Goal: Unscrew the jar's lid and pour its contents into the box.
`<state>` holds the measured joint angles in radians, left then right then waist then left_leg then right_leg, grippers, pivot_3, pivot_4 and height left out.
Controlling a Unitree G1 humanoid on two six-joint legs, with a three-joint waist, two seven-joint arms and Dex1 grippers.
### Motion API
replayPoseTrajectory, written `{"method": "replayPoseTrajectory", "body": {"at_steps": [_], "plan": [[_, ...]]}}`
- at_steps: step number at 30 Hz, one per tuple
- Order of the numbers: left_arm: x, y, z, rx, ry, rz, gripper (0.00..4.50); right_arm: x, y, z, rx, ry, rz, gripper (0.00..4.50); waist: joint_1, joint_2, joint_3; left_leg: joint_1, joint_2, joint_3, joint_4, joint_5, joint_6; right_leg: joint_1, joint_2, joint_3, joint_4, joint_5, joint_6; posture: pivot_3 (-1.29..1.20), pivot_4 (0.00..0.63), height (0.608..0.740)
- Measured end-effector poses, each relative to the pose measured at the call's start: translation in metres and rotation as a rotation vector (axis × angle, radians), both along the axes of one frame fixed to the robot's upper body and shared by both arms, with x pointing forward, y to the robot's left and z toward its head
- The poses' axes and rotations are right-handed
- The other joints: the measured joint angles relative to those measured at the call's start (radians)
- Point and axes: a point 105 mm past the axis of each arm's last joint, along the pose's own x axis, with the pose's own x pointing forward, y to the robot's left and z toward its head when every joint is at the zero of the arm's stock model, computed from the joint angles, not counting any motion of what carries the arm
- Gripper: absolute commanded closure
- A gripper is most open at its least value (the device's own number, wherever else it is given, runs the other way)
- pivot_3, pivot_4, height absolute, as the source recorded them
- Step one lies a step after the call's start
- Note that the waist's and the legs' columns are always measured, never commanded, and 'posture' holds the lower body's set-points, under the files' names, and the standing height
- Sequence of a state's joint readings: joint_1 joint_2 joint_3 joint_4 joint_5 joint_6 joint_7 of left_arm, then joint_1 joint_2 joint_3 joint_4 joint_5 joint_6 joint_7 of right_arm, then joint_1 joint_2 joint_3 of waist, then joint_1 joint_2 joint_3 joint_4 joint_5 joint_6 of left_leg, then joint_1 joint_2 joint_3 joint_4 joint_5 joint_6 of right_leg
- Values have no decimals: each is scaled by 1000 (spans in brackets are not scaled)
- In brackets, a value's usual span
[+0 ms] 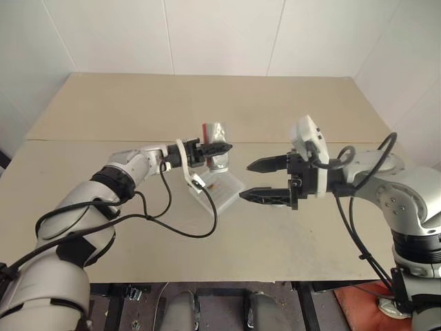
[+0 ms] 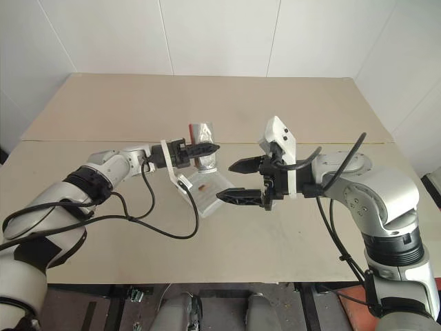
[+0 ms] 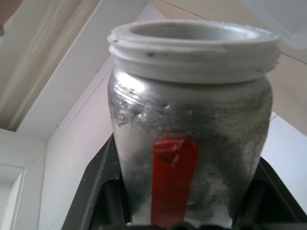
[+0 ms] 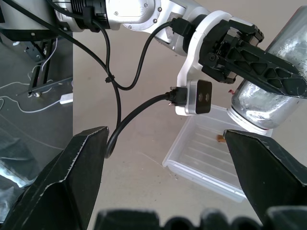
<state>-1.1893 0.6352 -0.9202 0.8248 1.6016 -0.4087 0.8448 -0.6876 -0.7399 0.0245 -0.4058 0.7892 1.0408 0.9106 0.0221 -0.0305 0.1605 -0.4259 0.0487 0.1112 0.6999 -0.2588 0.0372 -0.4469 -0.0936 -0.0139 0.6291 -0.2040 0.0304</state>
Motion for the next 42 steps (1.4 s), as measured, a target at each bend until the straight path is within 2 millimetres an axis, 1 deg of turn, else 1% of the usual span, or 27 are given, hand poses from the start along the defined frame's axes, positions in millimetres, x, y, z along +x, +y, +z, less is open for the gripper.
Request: {"method": "replayPoseTrajectory", "body": {"at_steps": [1,4,5,7,10,13,16,18,20,23,26,29,31,35,37,38,42], "plan": [[0,0,1,-10,6,0,2537,0,0,0,1,-2,1,29,0,0,0,0,0,0,0,0,0,0,0,0,0,0,0,0,150,740],[0,2,10,-121,92,28,2537,0,0,2,8,-24,4,29,-1,0,0,0,0,0,0,0,0,0,0,0,0,0,0,0,150,740],[0,4,14,-181,144,44,2537,1,0,3,11,-38,1,29,-2,0,0,0,0,0,1,0,0,0,0,0,0,0,0,0,150,740],[2,12,23,-357,289,91,2537,2,0,2,20,-62,-3,29,-6,0,0,0,1,0,1,0,0,0,-1,0,0,0,0,0,150,740],[3,35,30,-677,586,164,2537,4,-1,-1,30,-93,-14,29,-12,0,0,1,1,1,2,2,-3,0,-1,0,1,0,0,0,150,740],[1,52,24,-991,925,189,2537,7,-4,-2,32,-138,-31,29,-17,0,0,2,2,1,4,3,-5,2,-1,1,1,0,0,0,150,740],[-4,74,12,-1340,1329,181,2537,11,-5,-2,48,-187,-47,29,-25,0,0,2,2,0,6,3,-5,3,0,1,1,0,0,0,150,740],[-7,89,8,-1485,1496,174,2537,15,-6,-3,58,-197,-64,29,-28,0,0,4,2,-1,6,1,-2,5,1,1,1,0,0,0,150,740],[-13,103,5,-1593,1608,151,2537,19,-9,-6,61,-198,-86,29,-29,0,0,6,2,-1,6,0,0,8,1,1,1,0,0,0,150,740],[-20,113,-5,-1694,1709,139,2537,22,-9,-7,65,-200,-98,29,-25,0,0,8,1,-2,6,0,0,9,1,1,0,0,0,0,150,740],[-27,113,-25,-1727,1828,169,2537,23,-9,-7,69,-199,-102,29,-21,0,0,9,1,-1,6,0,0,10,1,1,0,0,0,0,150,740],[-33,109,-41,-1737,1897,178,2537,24,-9,-8,71,-197,-108,29,-19,0,0,9,1,-1,6,0,0,10,1,1,-1,0,0,0,150,740],[-36,105,-50,-1734,1916,189,2537,24,-10,-8,68,-198,-113,29,-18,0,0,9,1,-1,6,0,0,10,1,2,-1,0,0,0,150,740],[-36,105,-58,-1704,1890,223,2537,24,-10,-9,64,-198,-115,29,-14,1,0,10,1,-1,6,0,0,10,1,2,-1,0,0,0,150,740],[-36,105,-65,-1698,1891,255,1801,24,-10,-9,64,-197,-113,0,-13,1,0,10,1,-1,6,0,0,10,1,2,-1,0,0,0,150,740],[-36,106,-68,-1694,1888,266,1549,24,-10,-9,63,-197,-111,0,-13,1,0,10,1,-1,6,0,0,10,1,2,-1,0,0,0,150,740],[-41,107,-78,-1670,1888,300,289,23,-10,-10,60,-197,-107,0,-13,1,0,10,1,-1,6,0,0,10,1,2,-1,0,0,0,150,740]]}}
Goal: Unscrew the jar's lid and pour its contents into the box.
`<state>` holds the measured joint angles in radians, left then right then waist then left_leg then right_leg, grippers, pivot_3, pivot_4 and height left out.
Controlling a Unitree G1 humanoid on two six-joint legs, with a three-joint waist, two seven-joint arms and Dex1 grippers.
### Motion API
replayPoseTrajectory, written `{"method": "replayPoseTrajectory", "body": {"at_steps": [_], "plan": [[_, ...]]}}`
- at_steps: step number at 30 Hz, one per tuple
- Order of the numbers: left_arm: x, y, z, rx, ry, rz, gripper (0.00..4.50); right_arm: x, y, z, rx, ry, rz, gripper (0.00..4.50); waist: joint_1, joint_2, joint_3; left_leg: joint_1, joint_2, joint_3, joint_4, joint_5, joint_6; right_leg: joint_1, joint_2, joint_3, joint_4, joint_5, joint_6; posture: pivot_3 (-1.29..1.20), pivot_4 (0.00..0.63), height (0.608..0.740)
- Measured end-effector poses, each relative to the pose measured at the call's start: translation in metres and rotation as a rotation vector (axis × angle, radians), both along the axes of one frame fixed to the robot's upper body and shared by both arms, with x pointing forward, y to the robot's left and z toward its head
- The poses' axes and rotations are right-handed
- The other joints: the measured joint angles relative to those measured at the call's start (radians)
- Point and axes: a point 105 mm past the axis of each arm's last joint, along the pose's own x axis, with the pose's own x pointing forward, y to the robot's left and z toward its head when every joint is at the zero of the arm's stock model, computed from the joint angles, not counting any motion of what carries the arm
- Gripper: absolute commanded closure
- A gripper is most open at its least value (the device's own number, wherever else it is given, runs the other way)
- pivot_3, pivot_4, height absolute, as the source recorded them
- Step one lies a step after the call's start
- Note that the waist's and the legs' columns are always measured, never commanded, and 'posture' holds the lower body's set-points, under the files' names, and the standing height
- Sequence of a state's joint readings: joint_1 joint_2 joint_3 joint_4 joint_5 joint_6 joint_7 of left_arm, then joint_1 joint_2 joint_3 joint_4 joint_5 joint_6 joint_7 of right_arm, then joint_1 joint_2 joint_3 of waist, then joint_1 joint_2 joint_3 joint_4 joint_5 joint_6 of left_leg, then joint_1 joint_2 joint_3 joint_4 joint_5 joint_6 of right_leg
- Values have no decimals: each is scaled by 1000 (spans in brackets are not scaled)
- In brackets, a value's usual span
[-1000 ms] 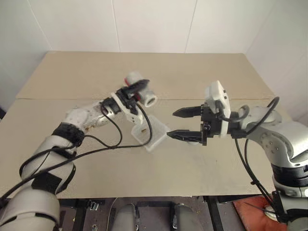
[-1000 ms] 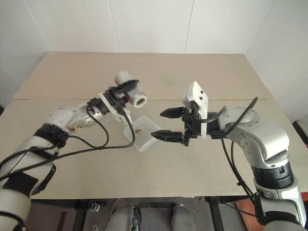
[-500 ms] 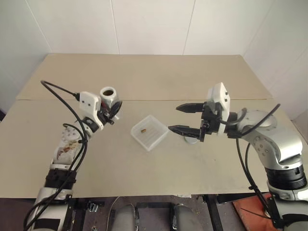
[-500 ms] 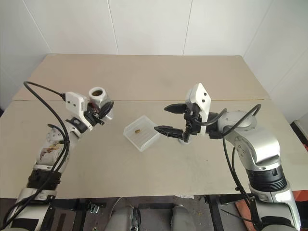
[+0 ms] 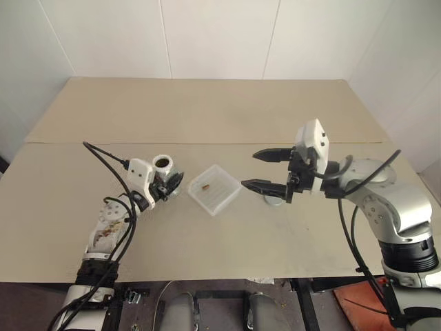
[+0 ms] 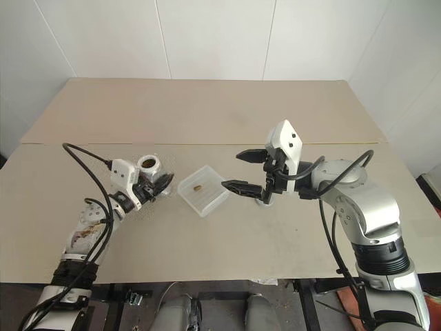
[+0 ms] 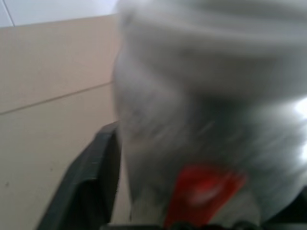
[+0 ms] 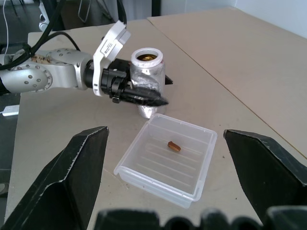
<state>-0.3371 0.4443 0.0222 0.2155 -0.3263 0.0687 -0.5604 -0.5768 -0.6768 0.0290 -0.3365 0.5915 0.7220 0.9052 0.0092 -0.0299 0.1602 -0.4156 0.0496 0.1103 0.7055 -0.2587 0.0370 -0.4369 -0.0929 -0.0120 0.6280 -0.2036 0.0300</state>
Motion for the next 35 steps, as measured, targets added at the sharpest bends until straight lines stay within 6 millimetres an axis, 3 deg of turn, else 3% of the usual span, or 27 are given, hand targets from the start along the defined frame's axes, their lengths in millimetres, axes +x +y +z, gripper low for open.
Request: {"method": "replayPoseTrajectory", "body": {"at_steps": [2,7,12,19,24,30,35], "plan": [[-3,3,-3,5,6,7,47,-1,1,0,-2,-5,6,0,0,0,0,0,0,0,0,0,0,0,0,0,0,0,0,0,150,740],[-18,17,-5,34,18,20,47,-4,0,-3,-10,0,8,0,-1,0,0,0,0,-1,0,0,0,0,0,0,0,0,0,0,150,740],[-56,37,4,93,58,-44,47,-7,-5,-10,-29,17,-3,0,-10,0,0,1,1,-1,-1,0,0,-1,-1,1,0,0,0,0,150,740],[-111,57,59,182,84,-265,47,-11,-23,-16,-80,31,-25,0,-7,0,0,2,1,-1,-1,0,0,-1,-1,0,0,-1,-2,0,150,740],[-145,69,108,304,58,-486,47,-5,-55,-17,-139,16,-100,0,-9,1,0,3,1,2,-3,0,0,-1,-1,0,0,-3,-4,0,150,740],[-145,74,114,299,46,-513,47,-5,-80,-16,-181,4,-133,0,-8,1,0,6,1,2,-8,1,-2,0,0,1,0,-4,-5,0,150,740],[-139,70,104,263,34,-505,47,-5,-87,-9,-187,-18,-157,0,-10,1,0,7,1,3,-9,1,-2,-1,0,2,0,-4,-5,0,150,740]]}}
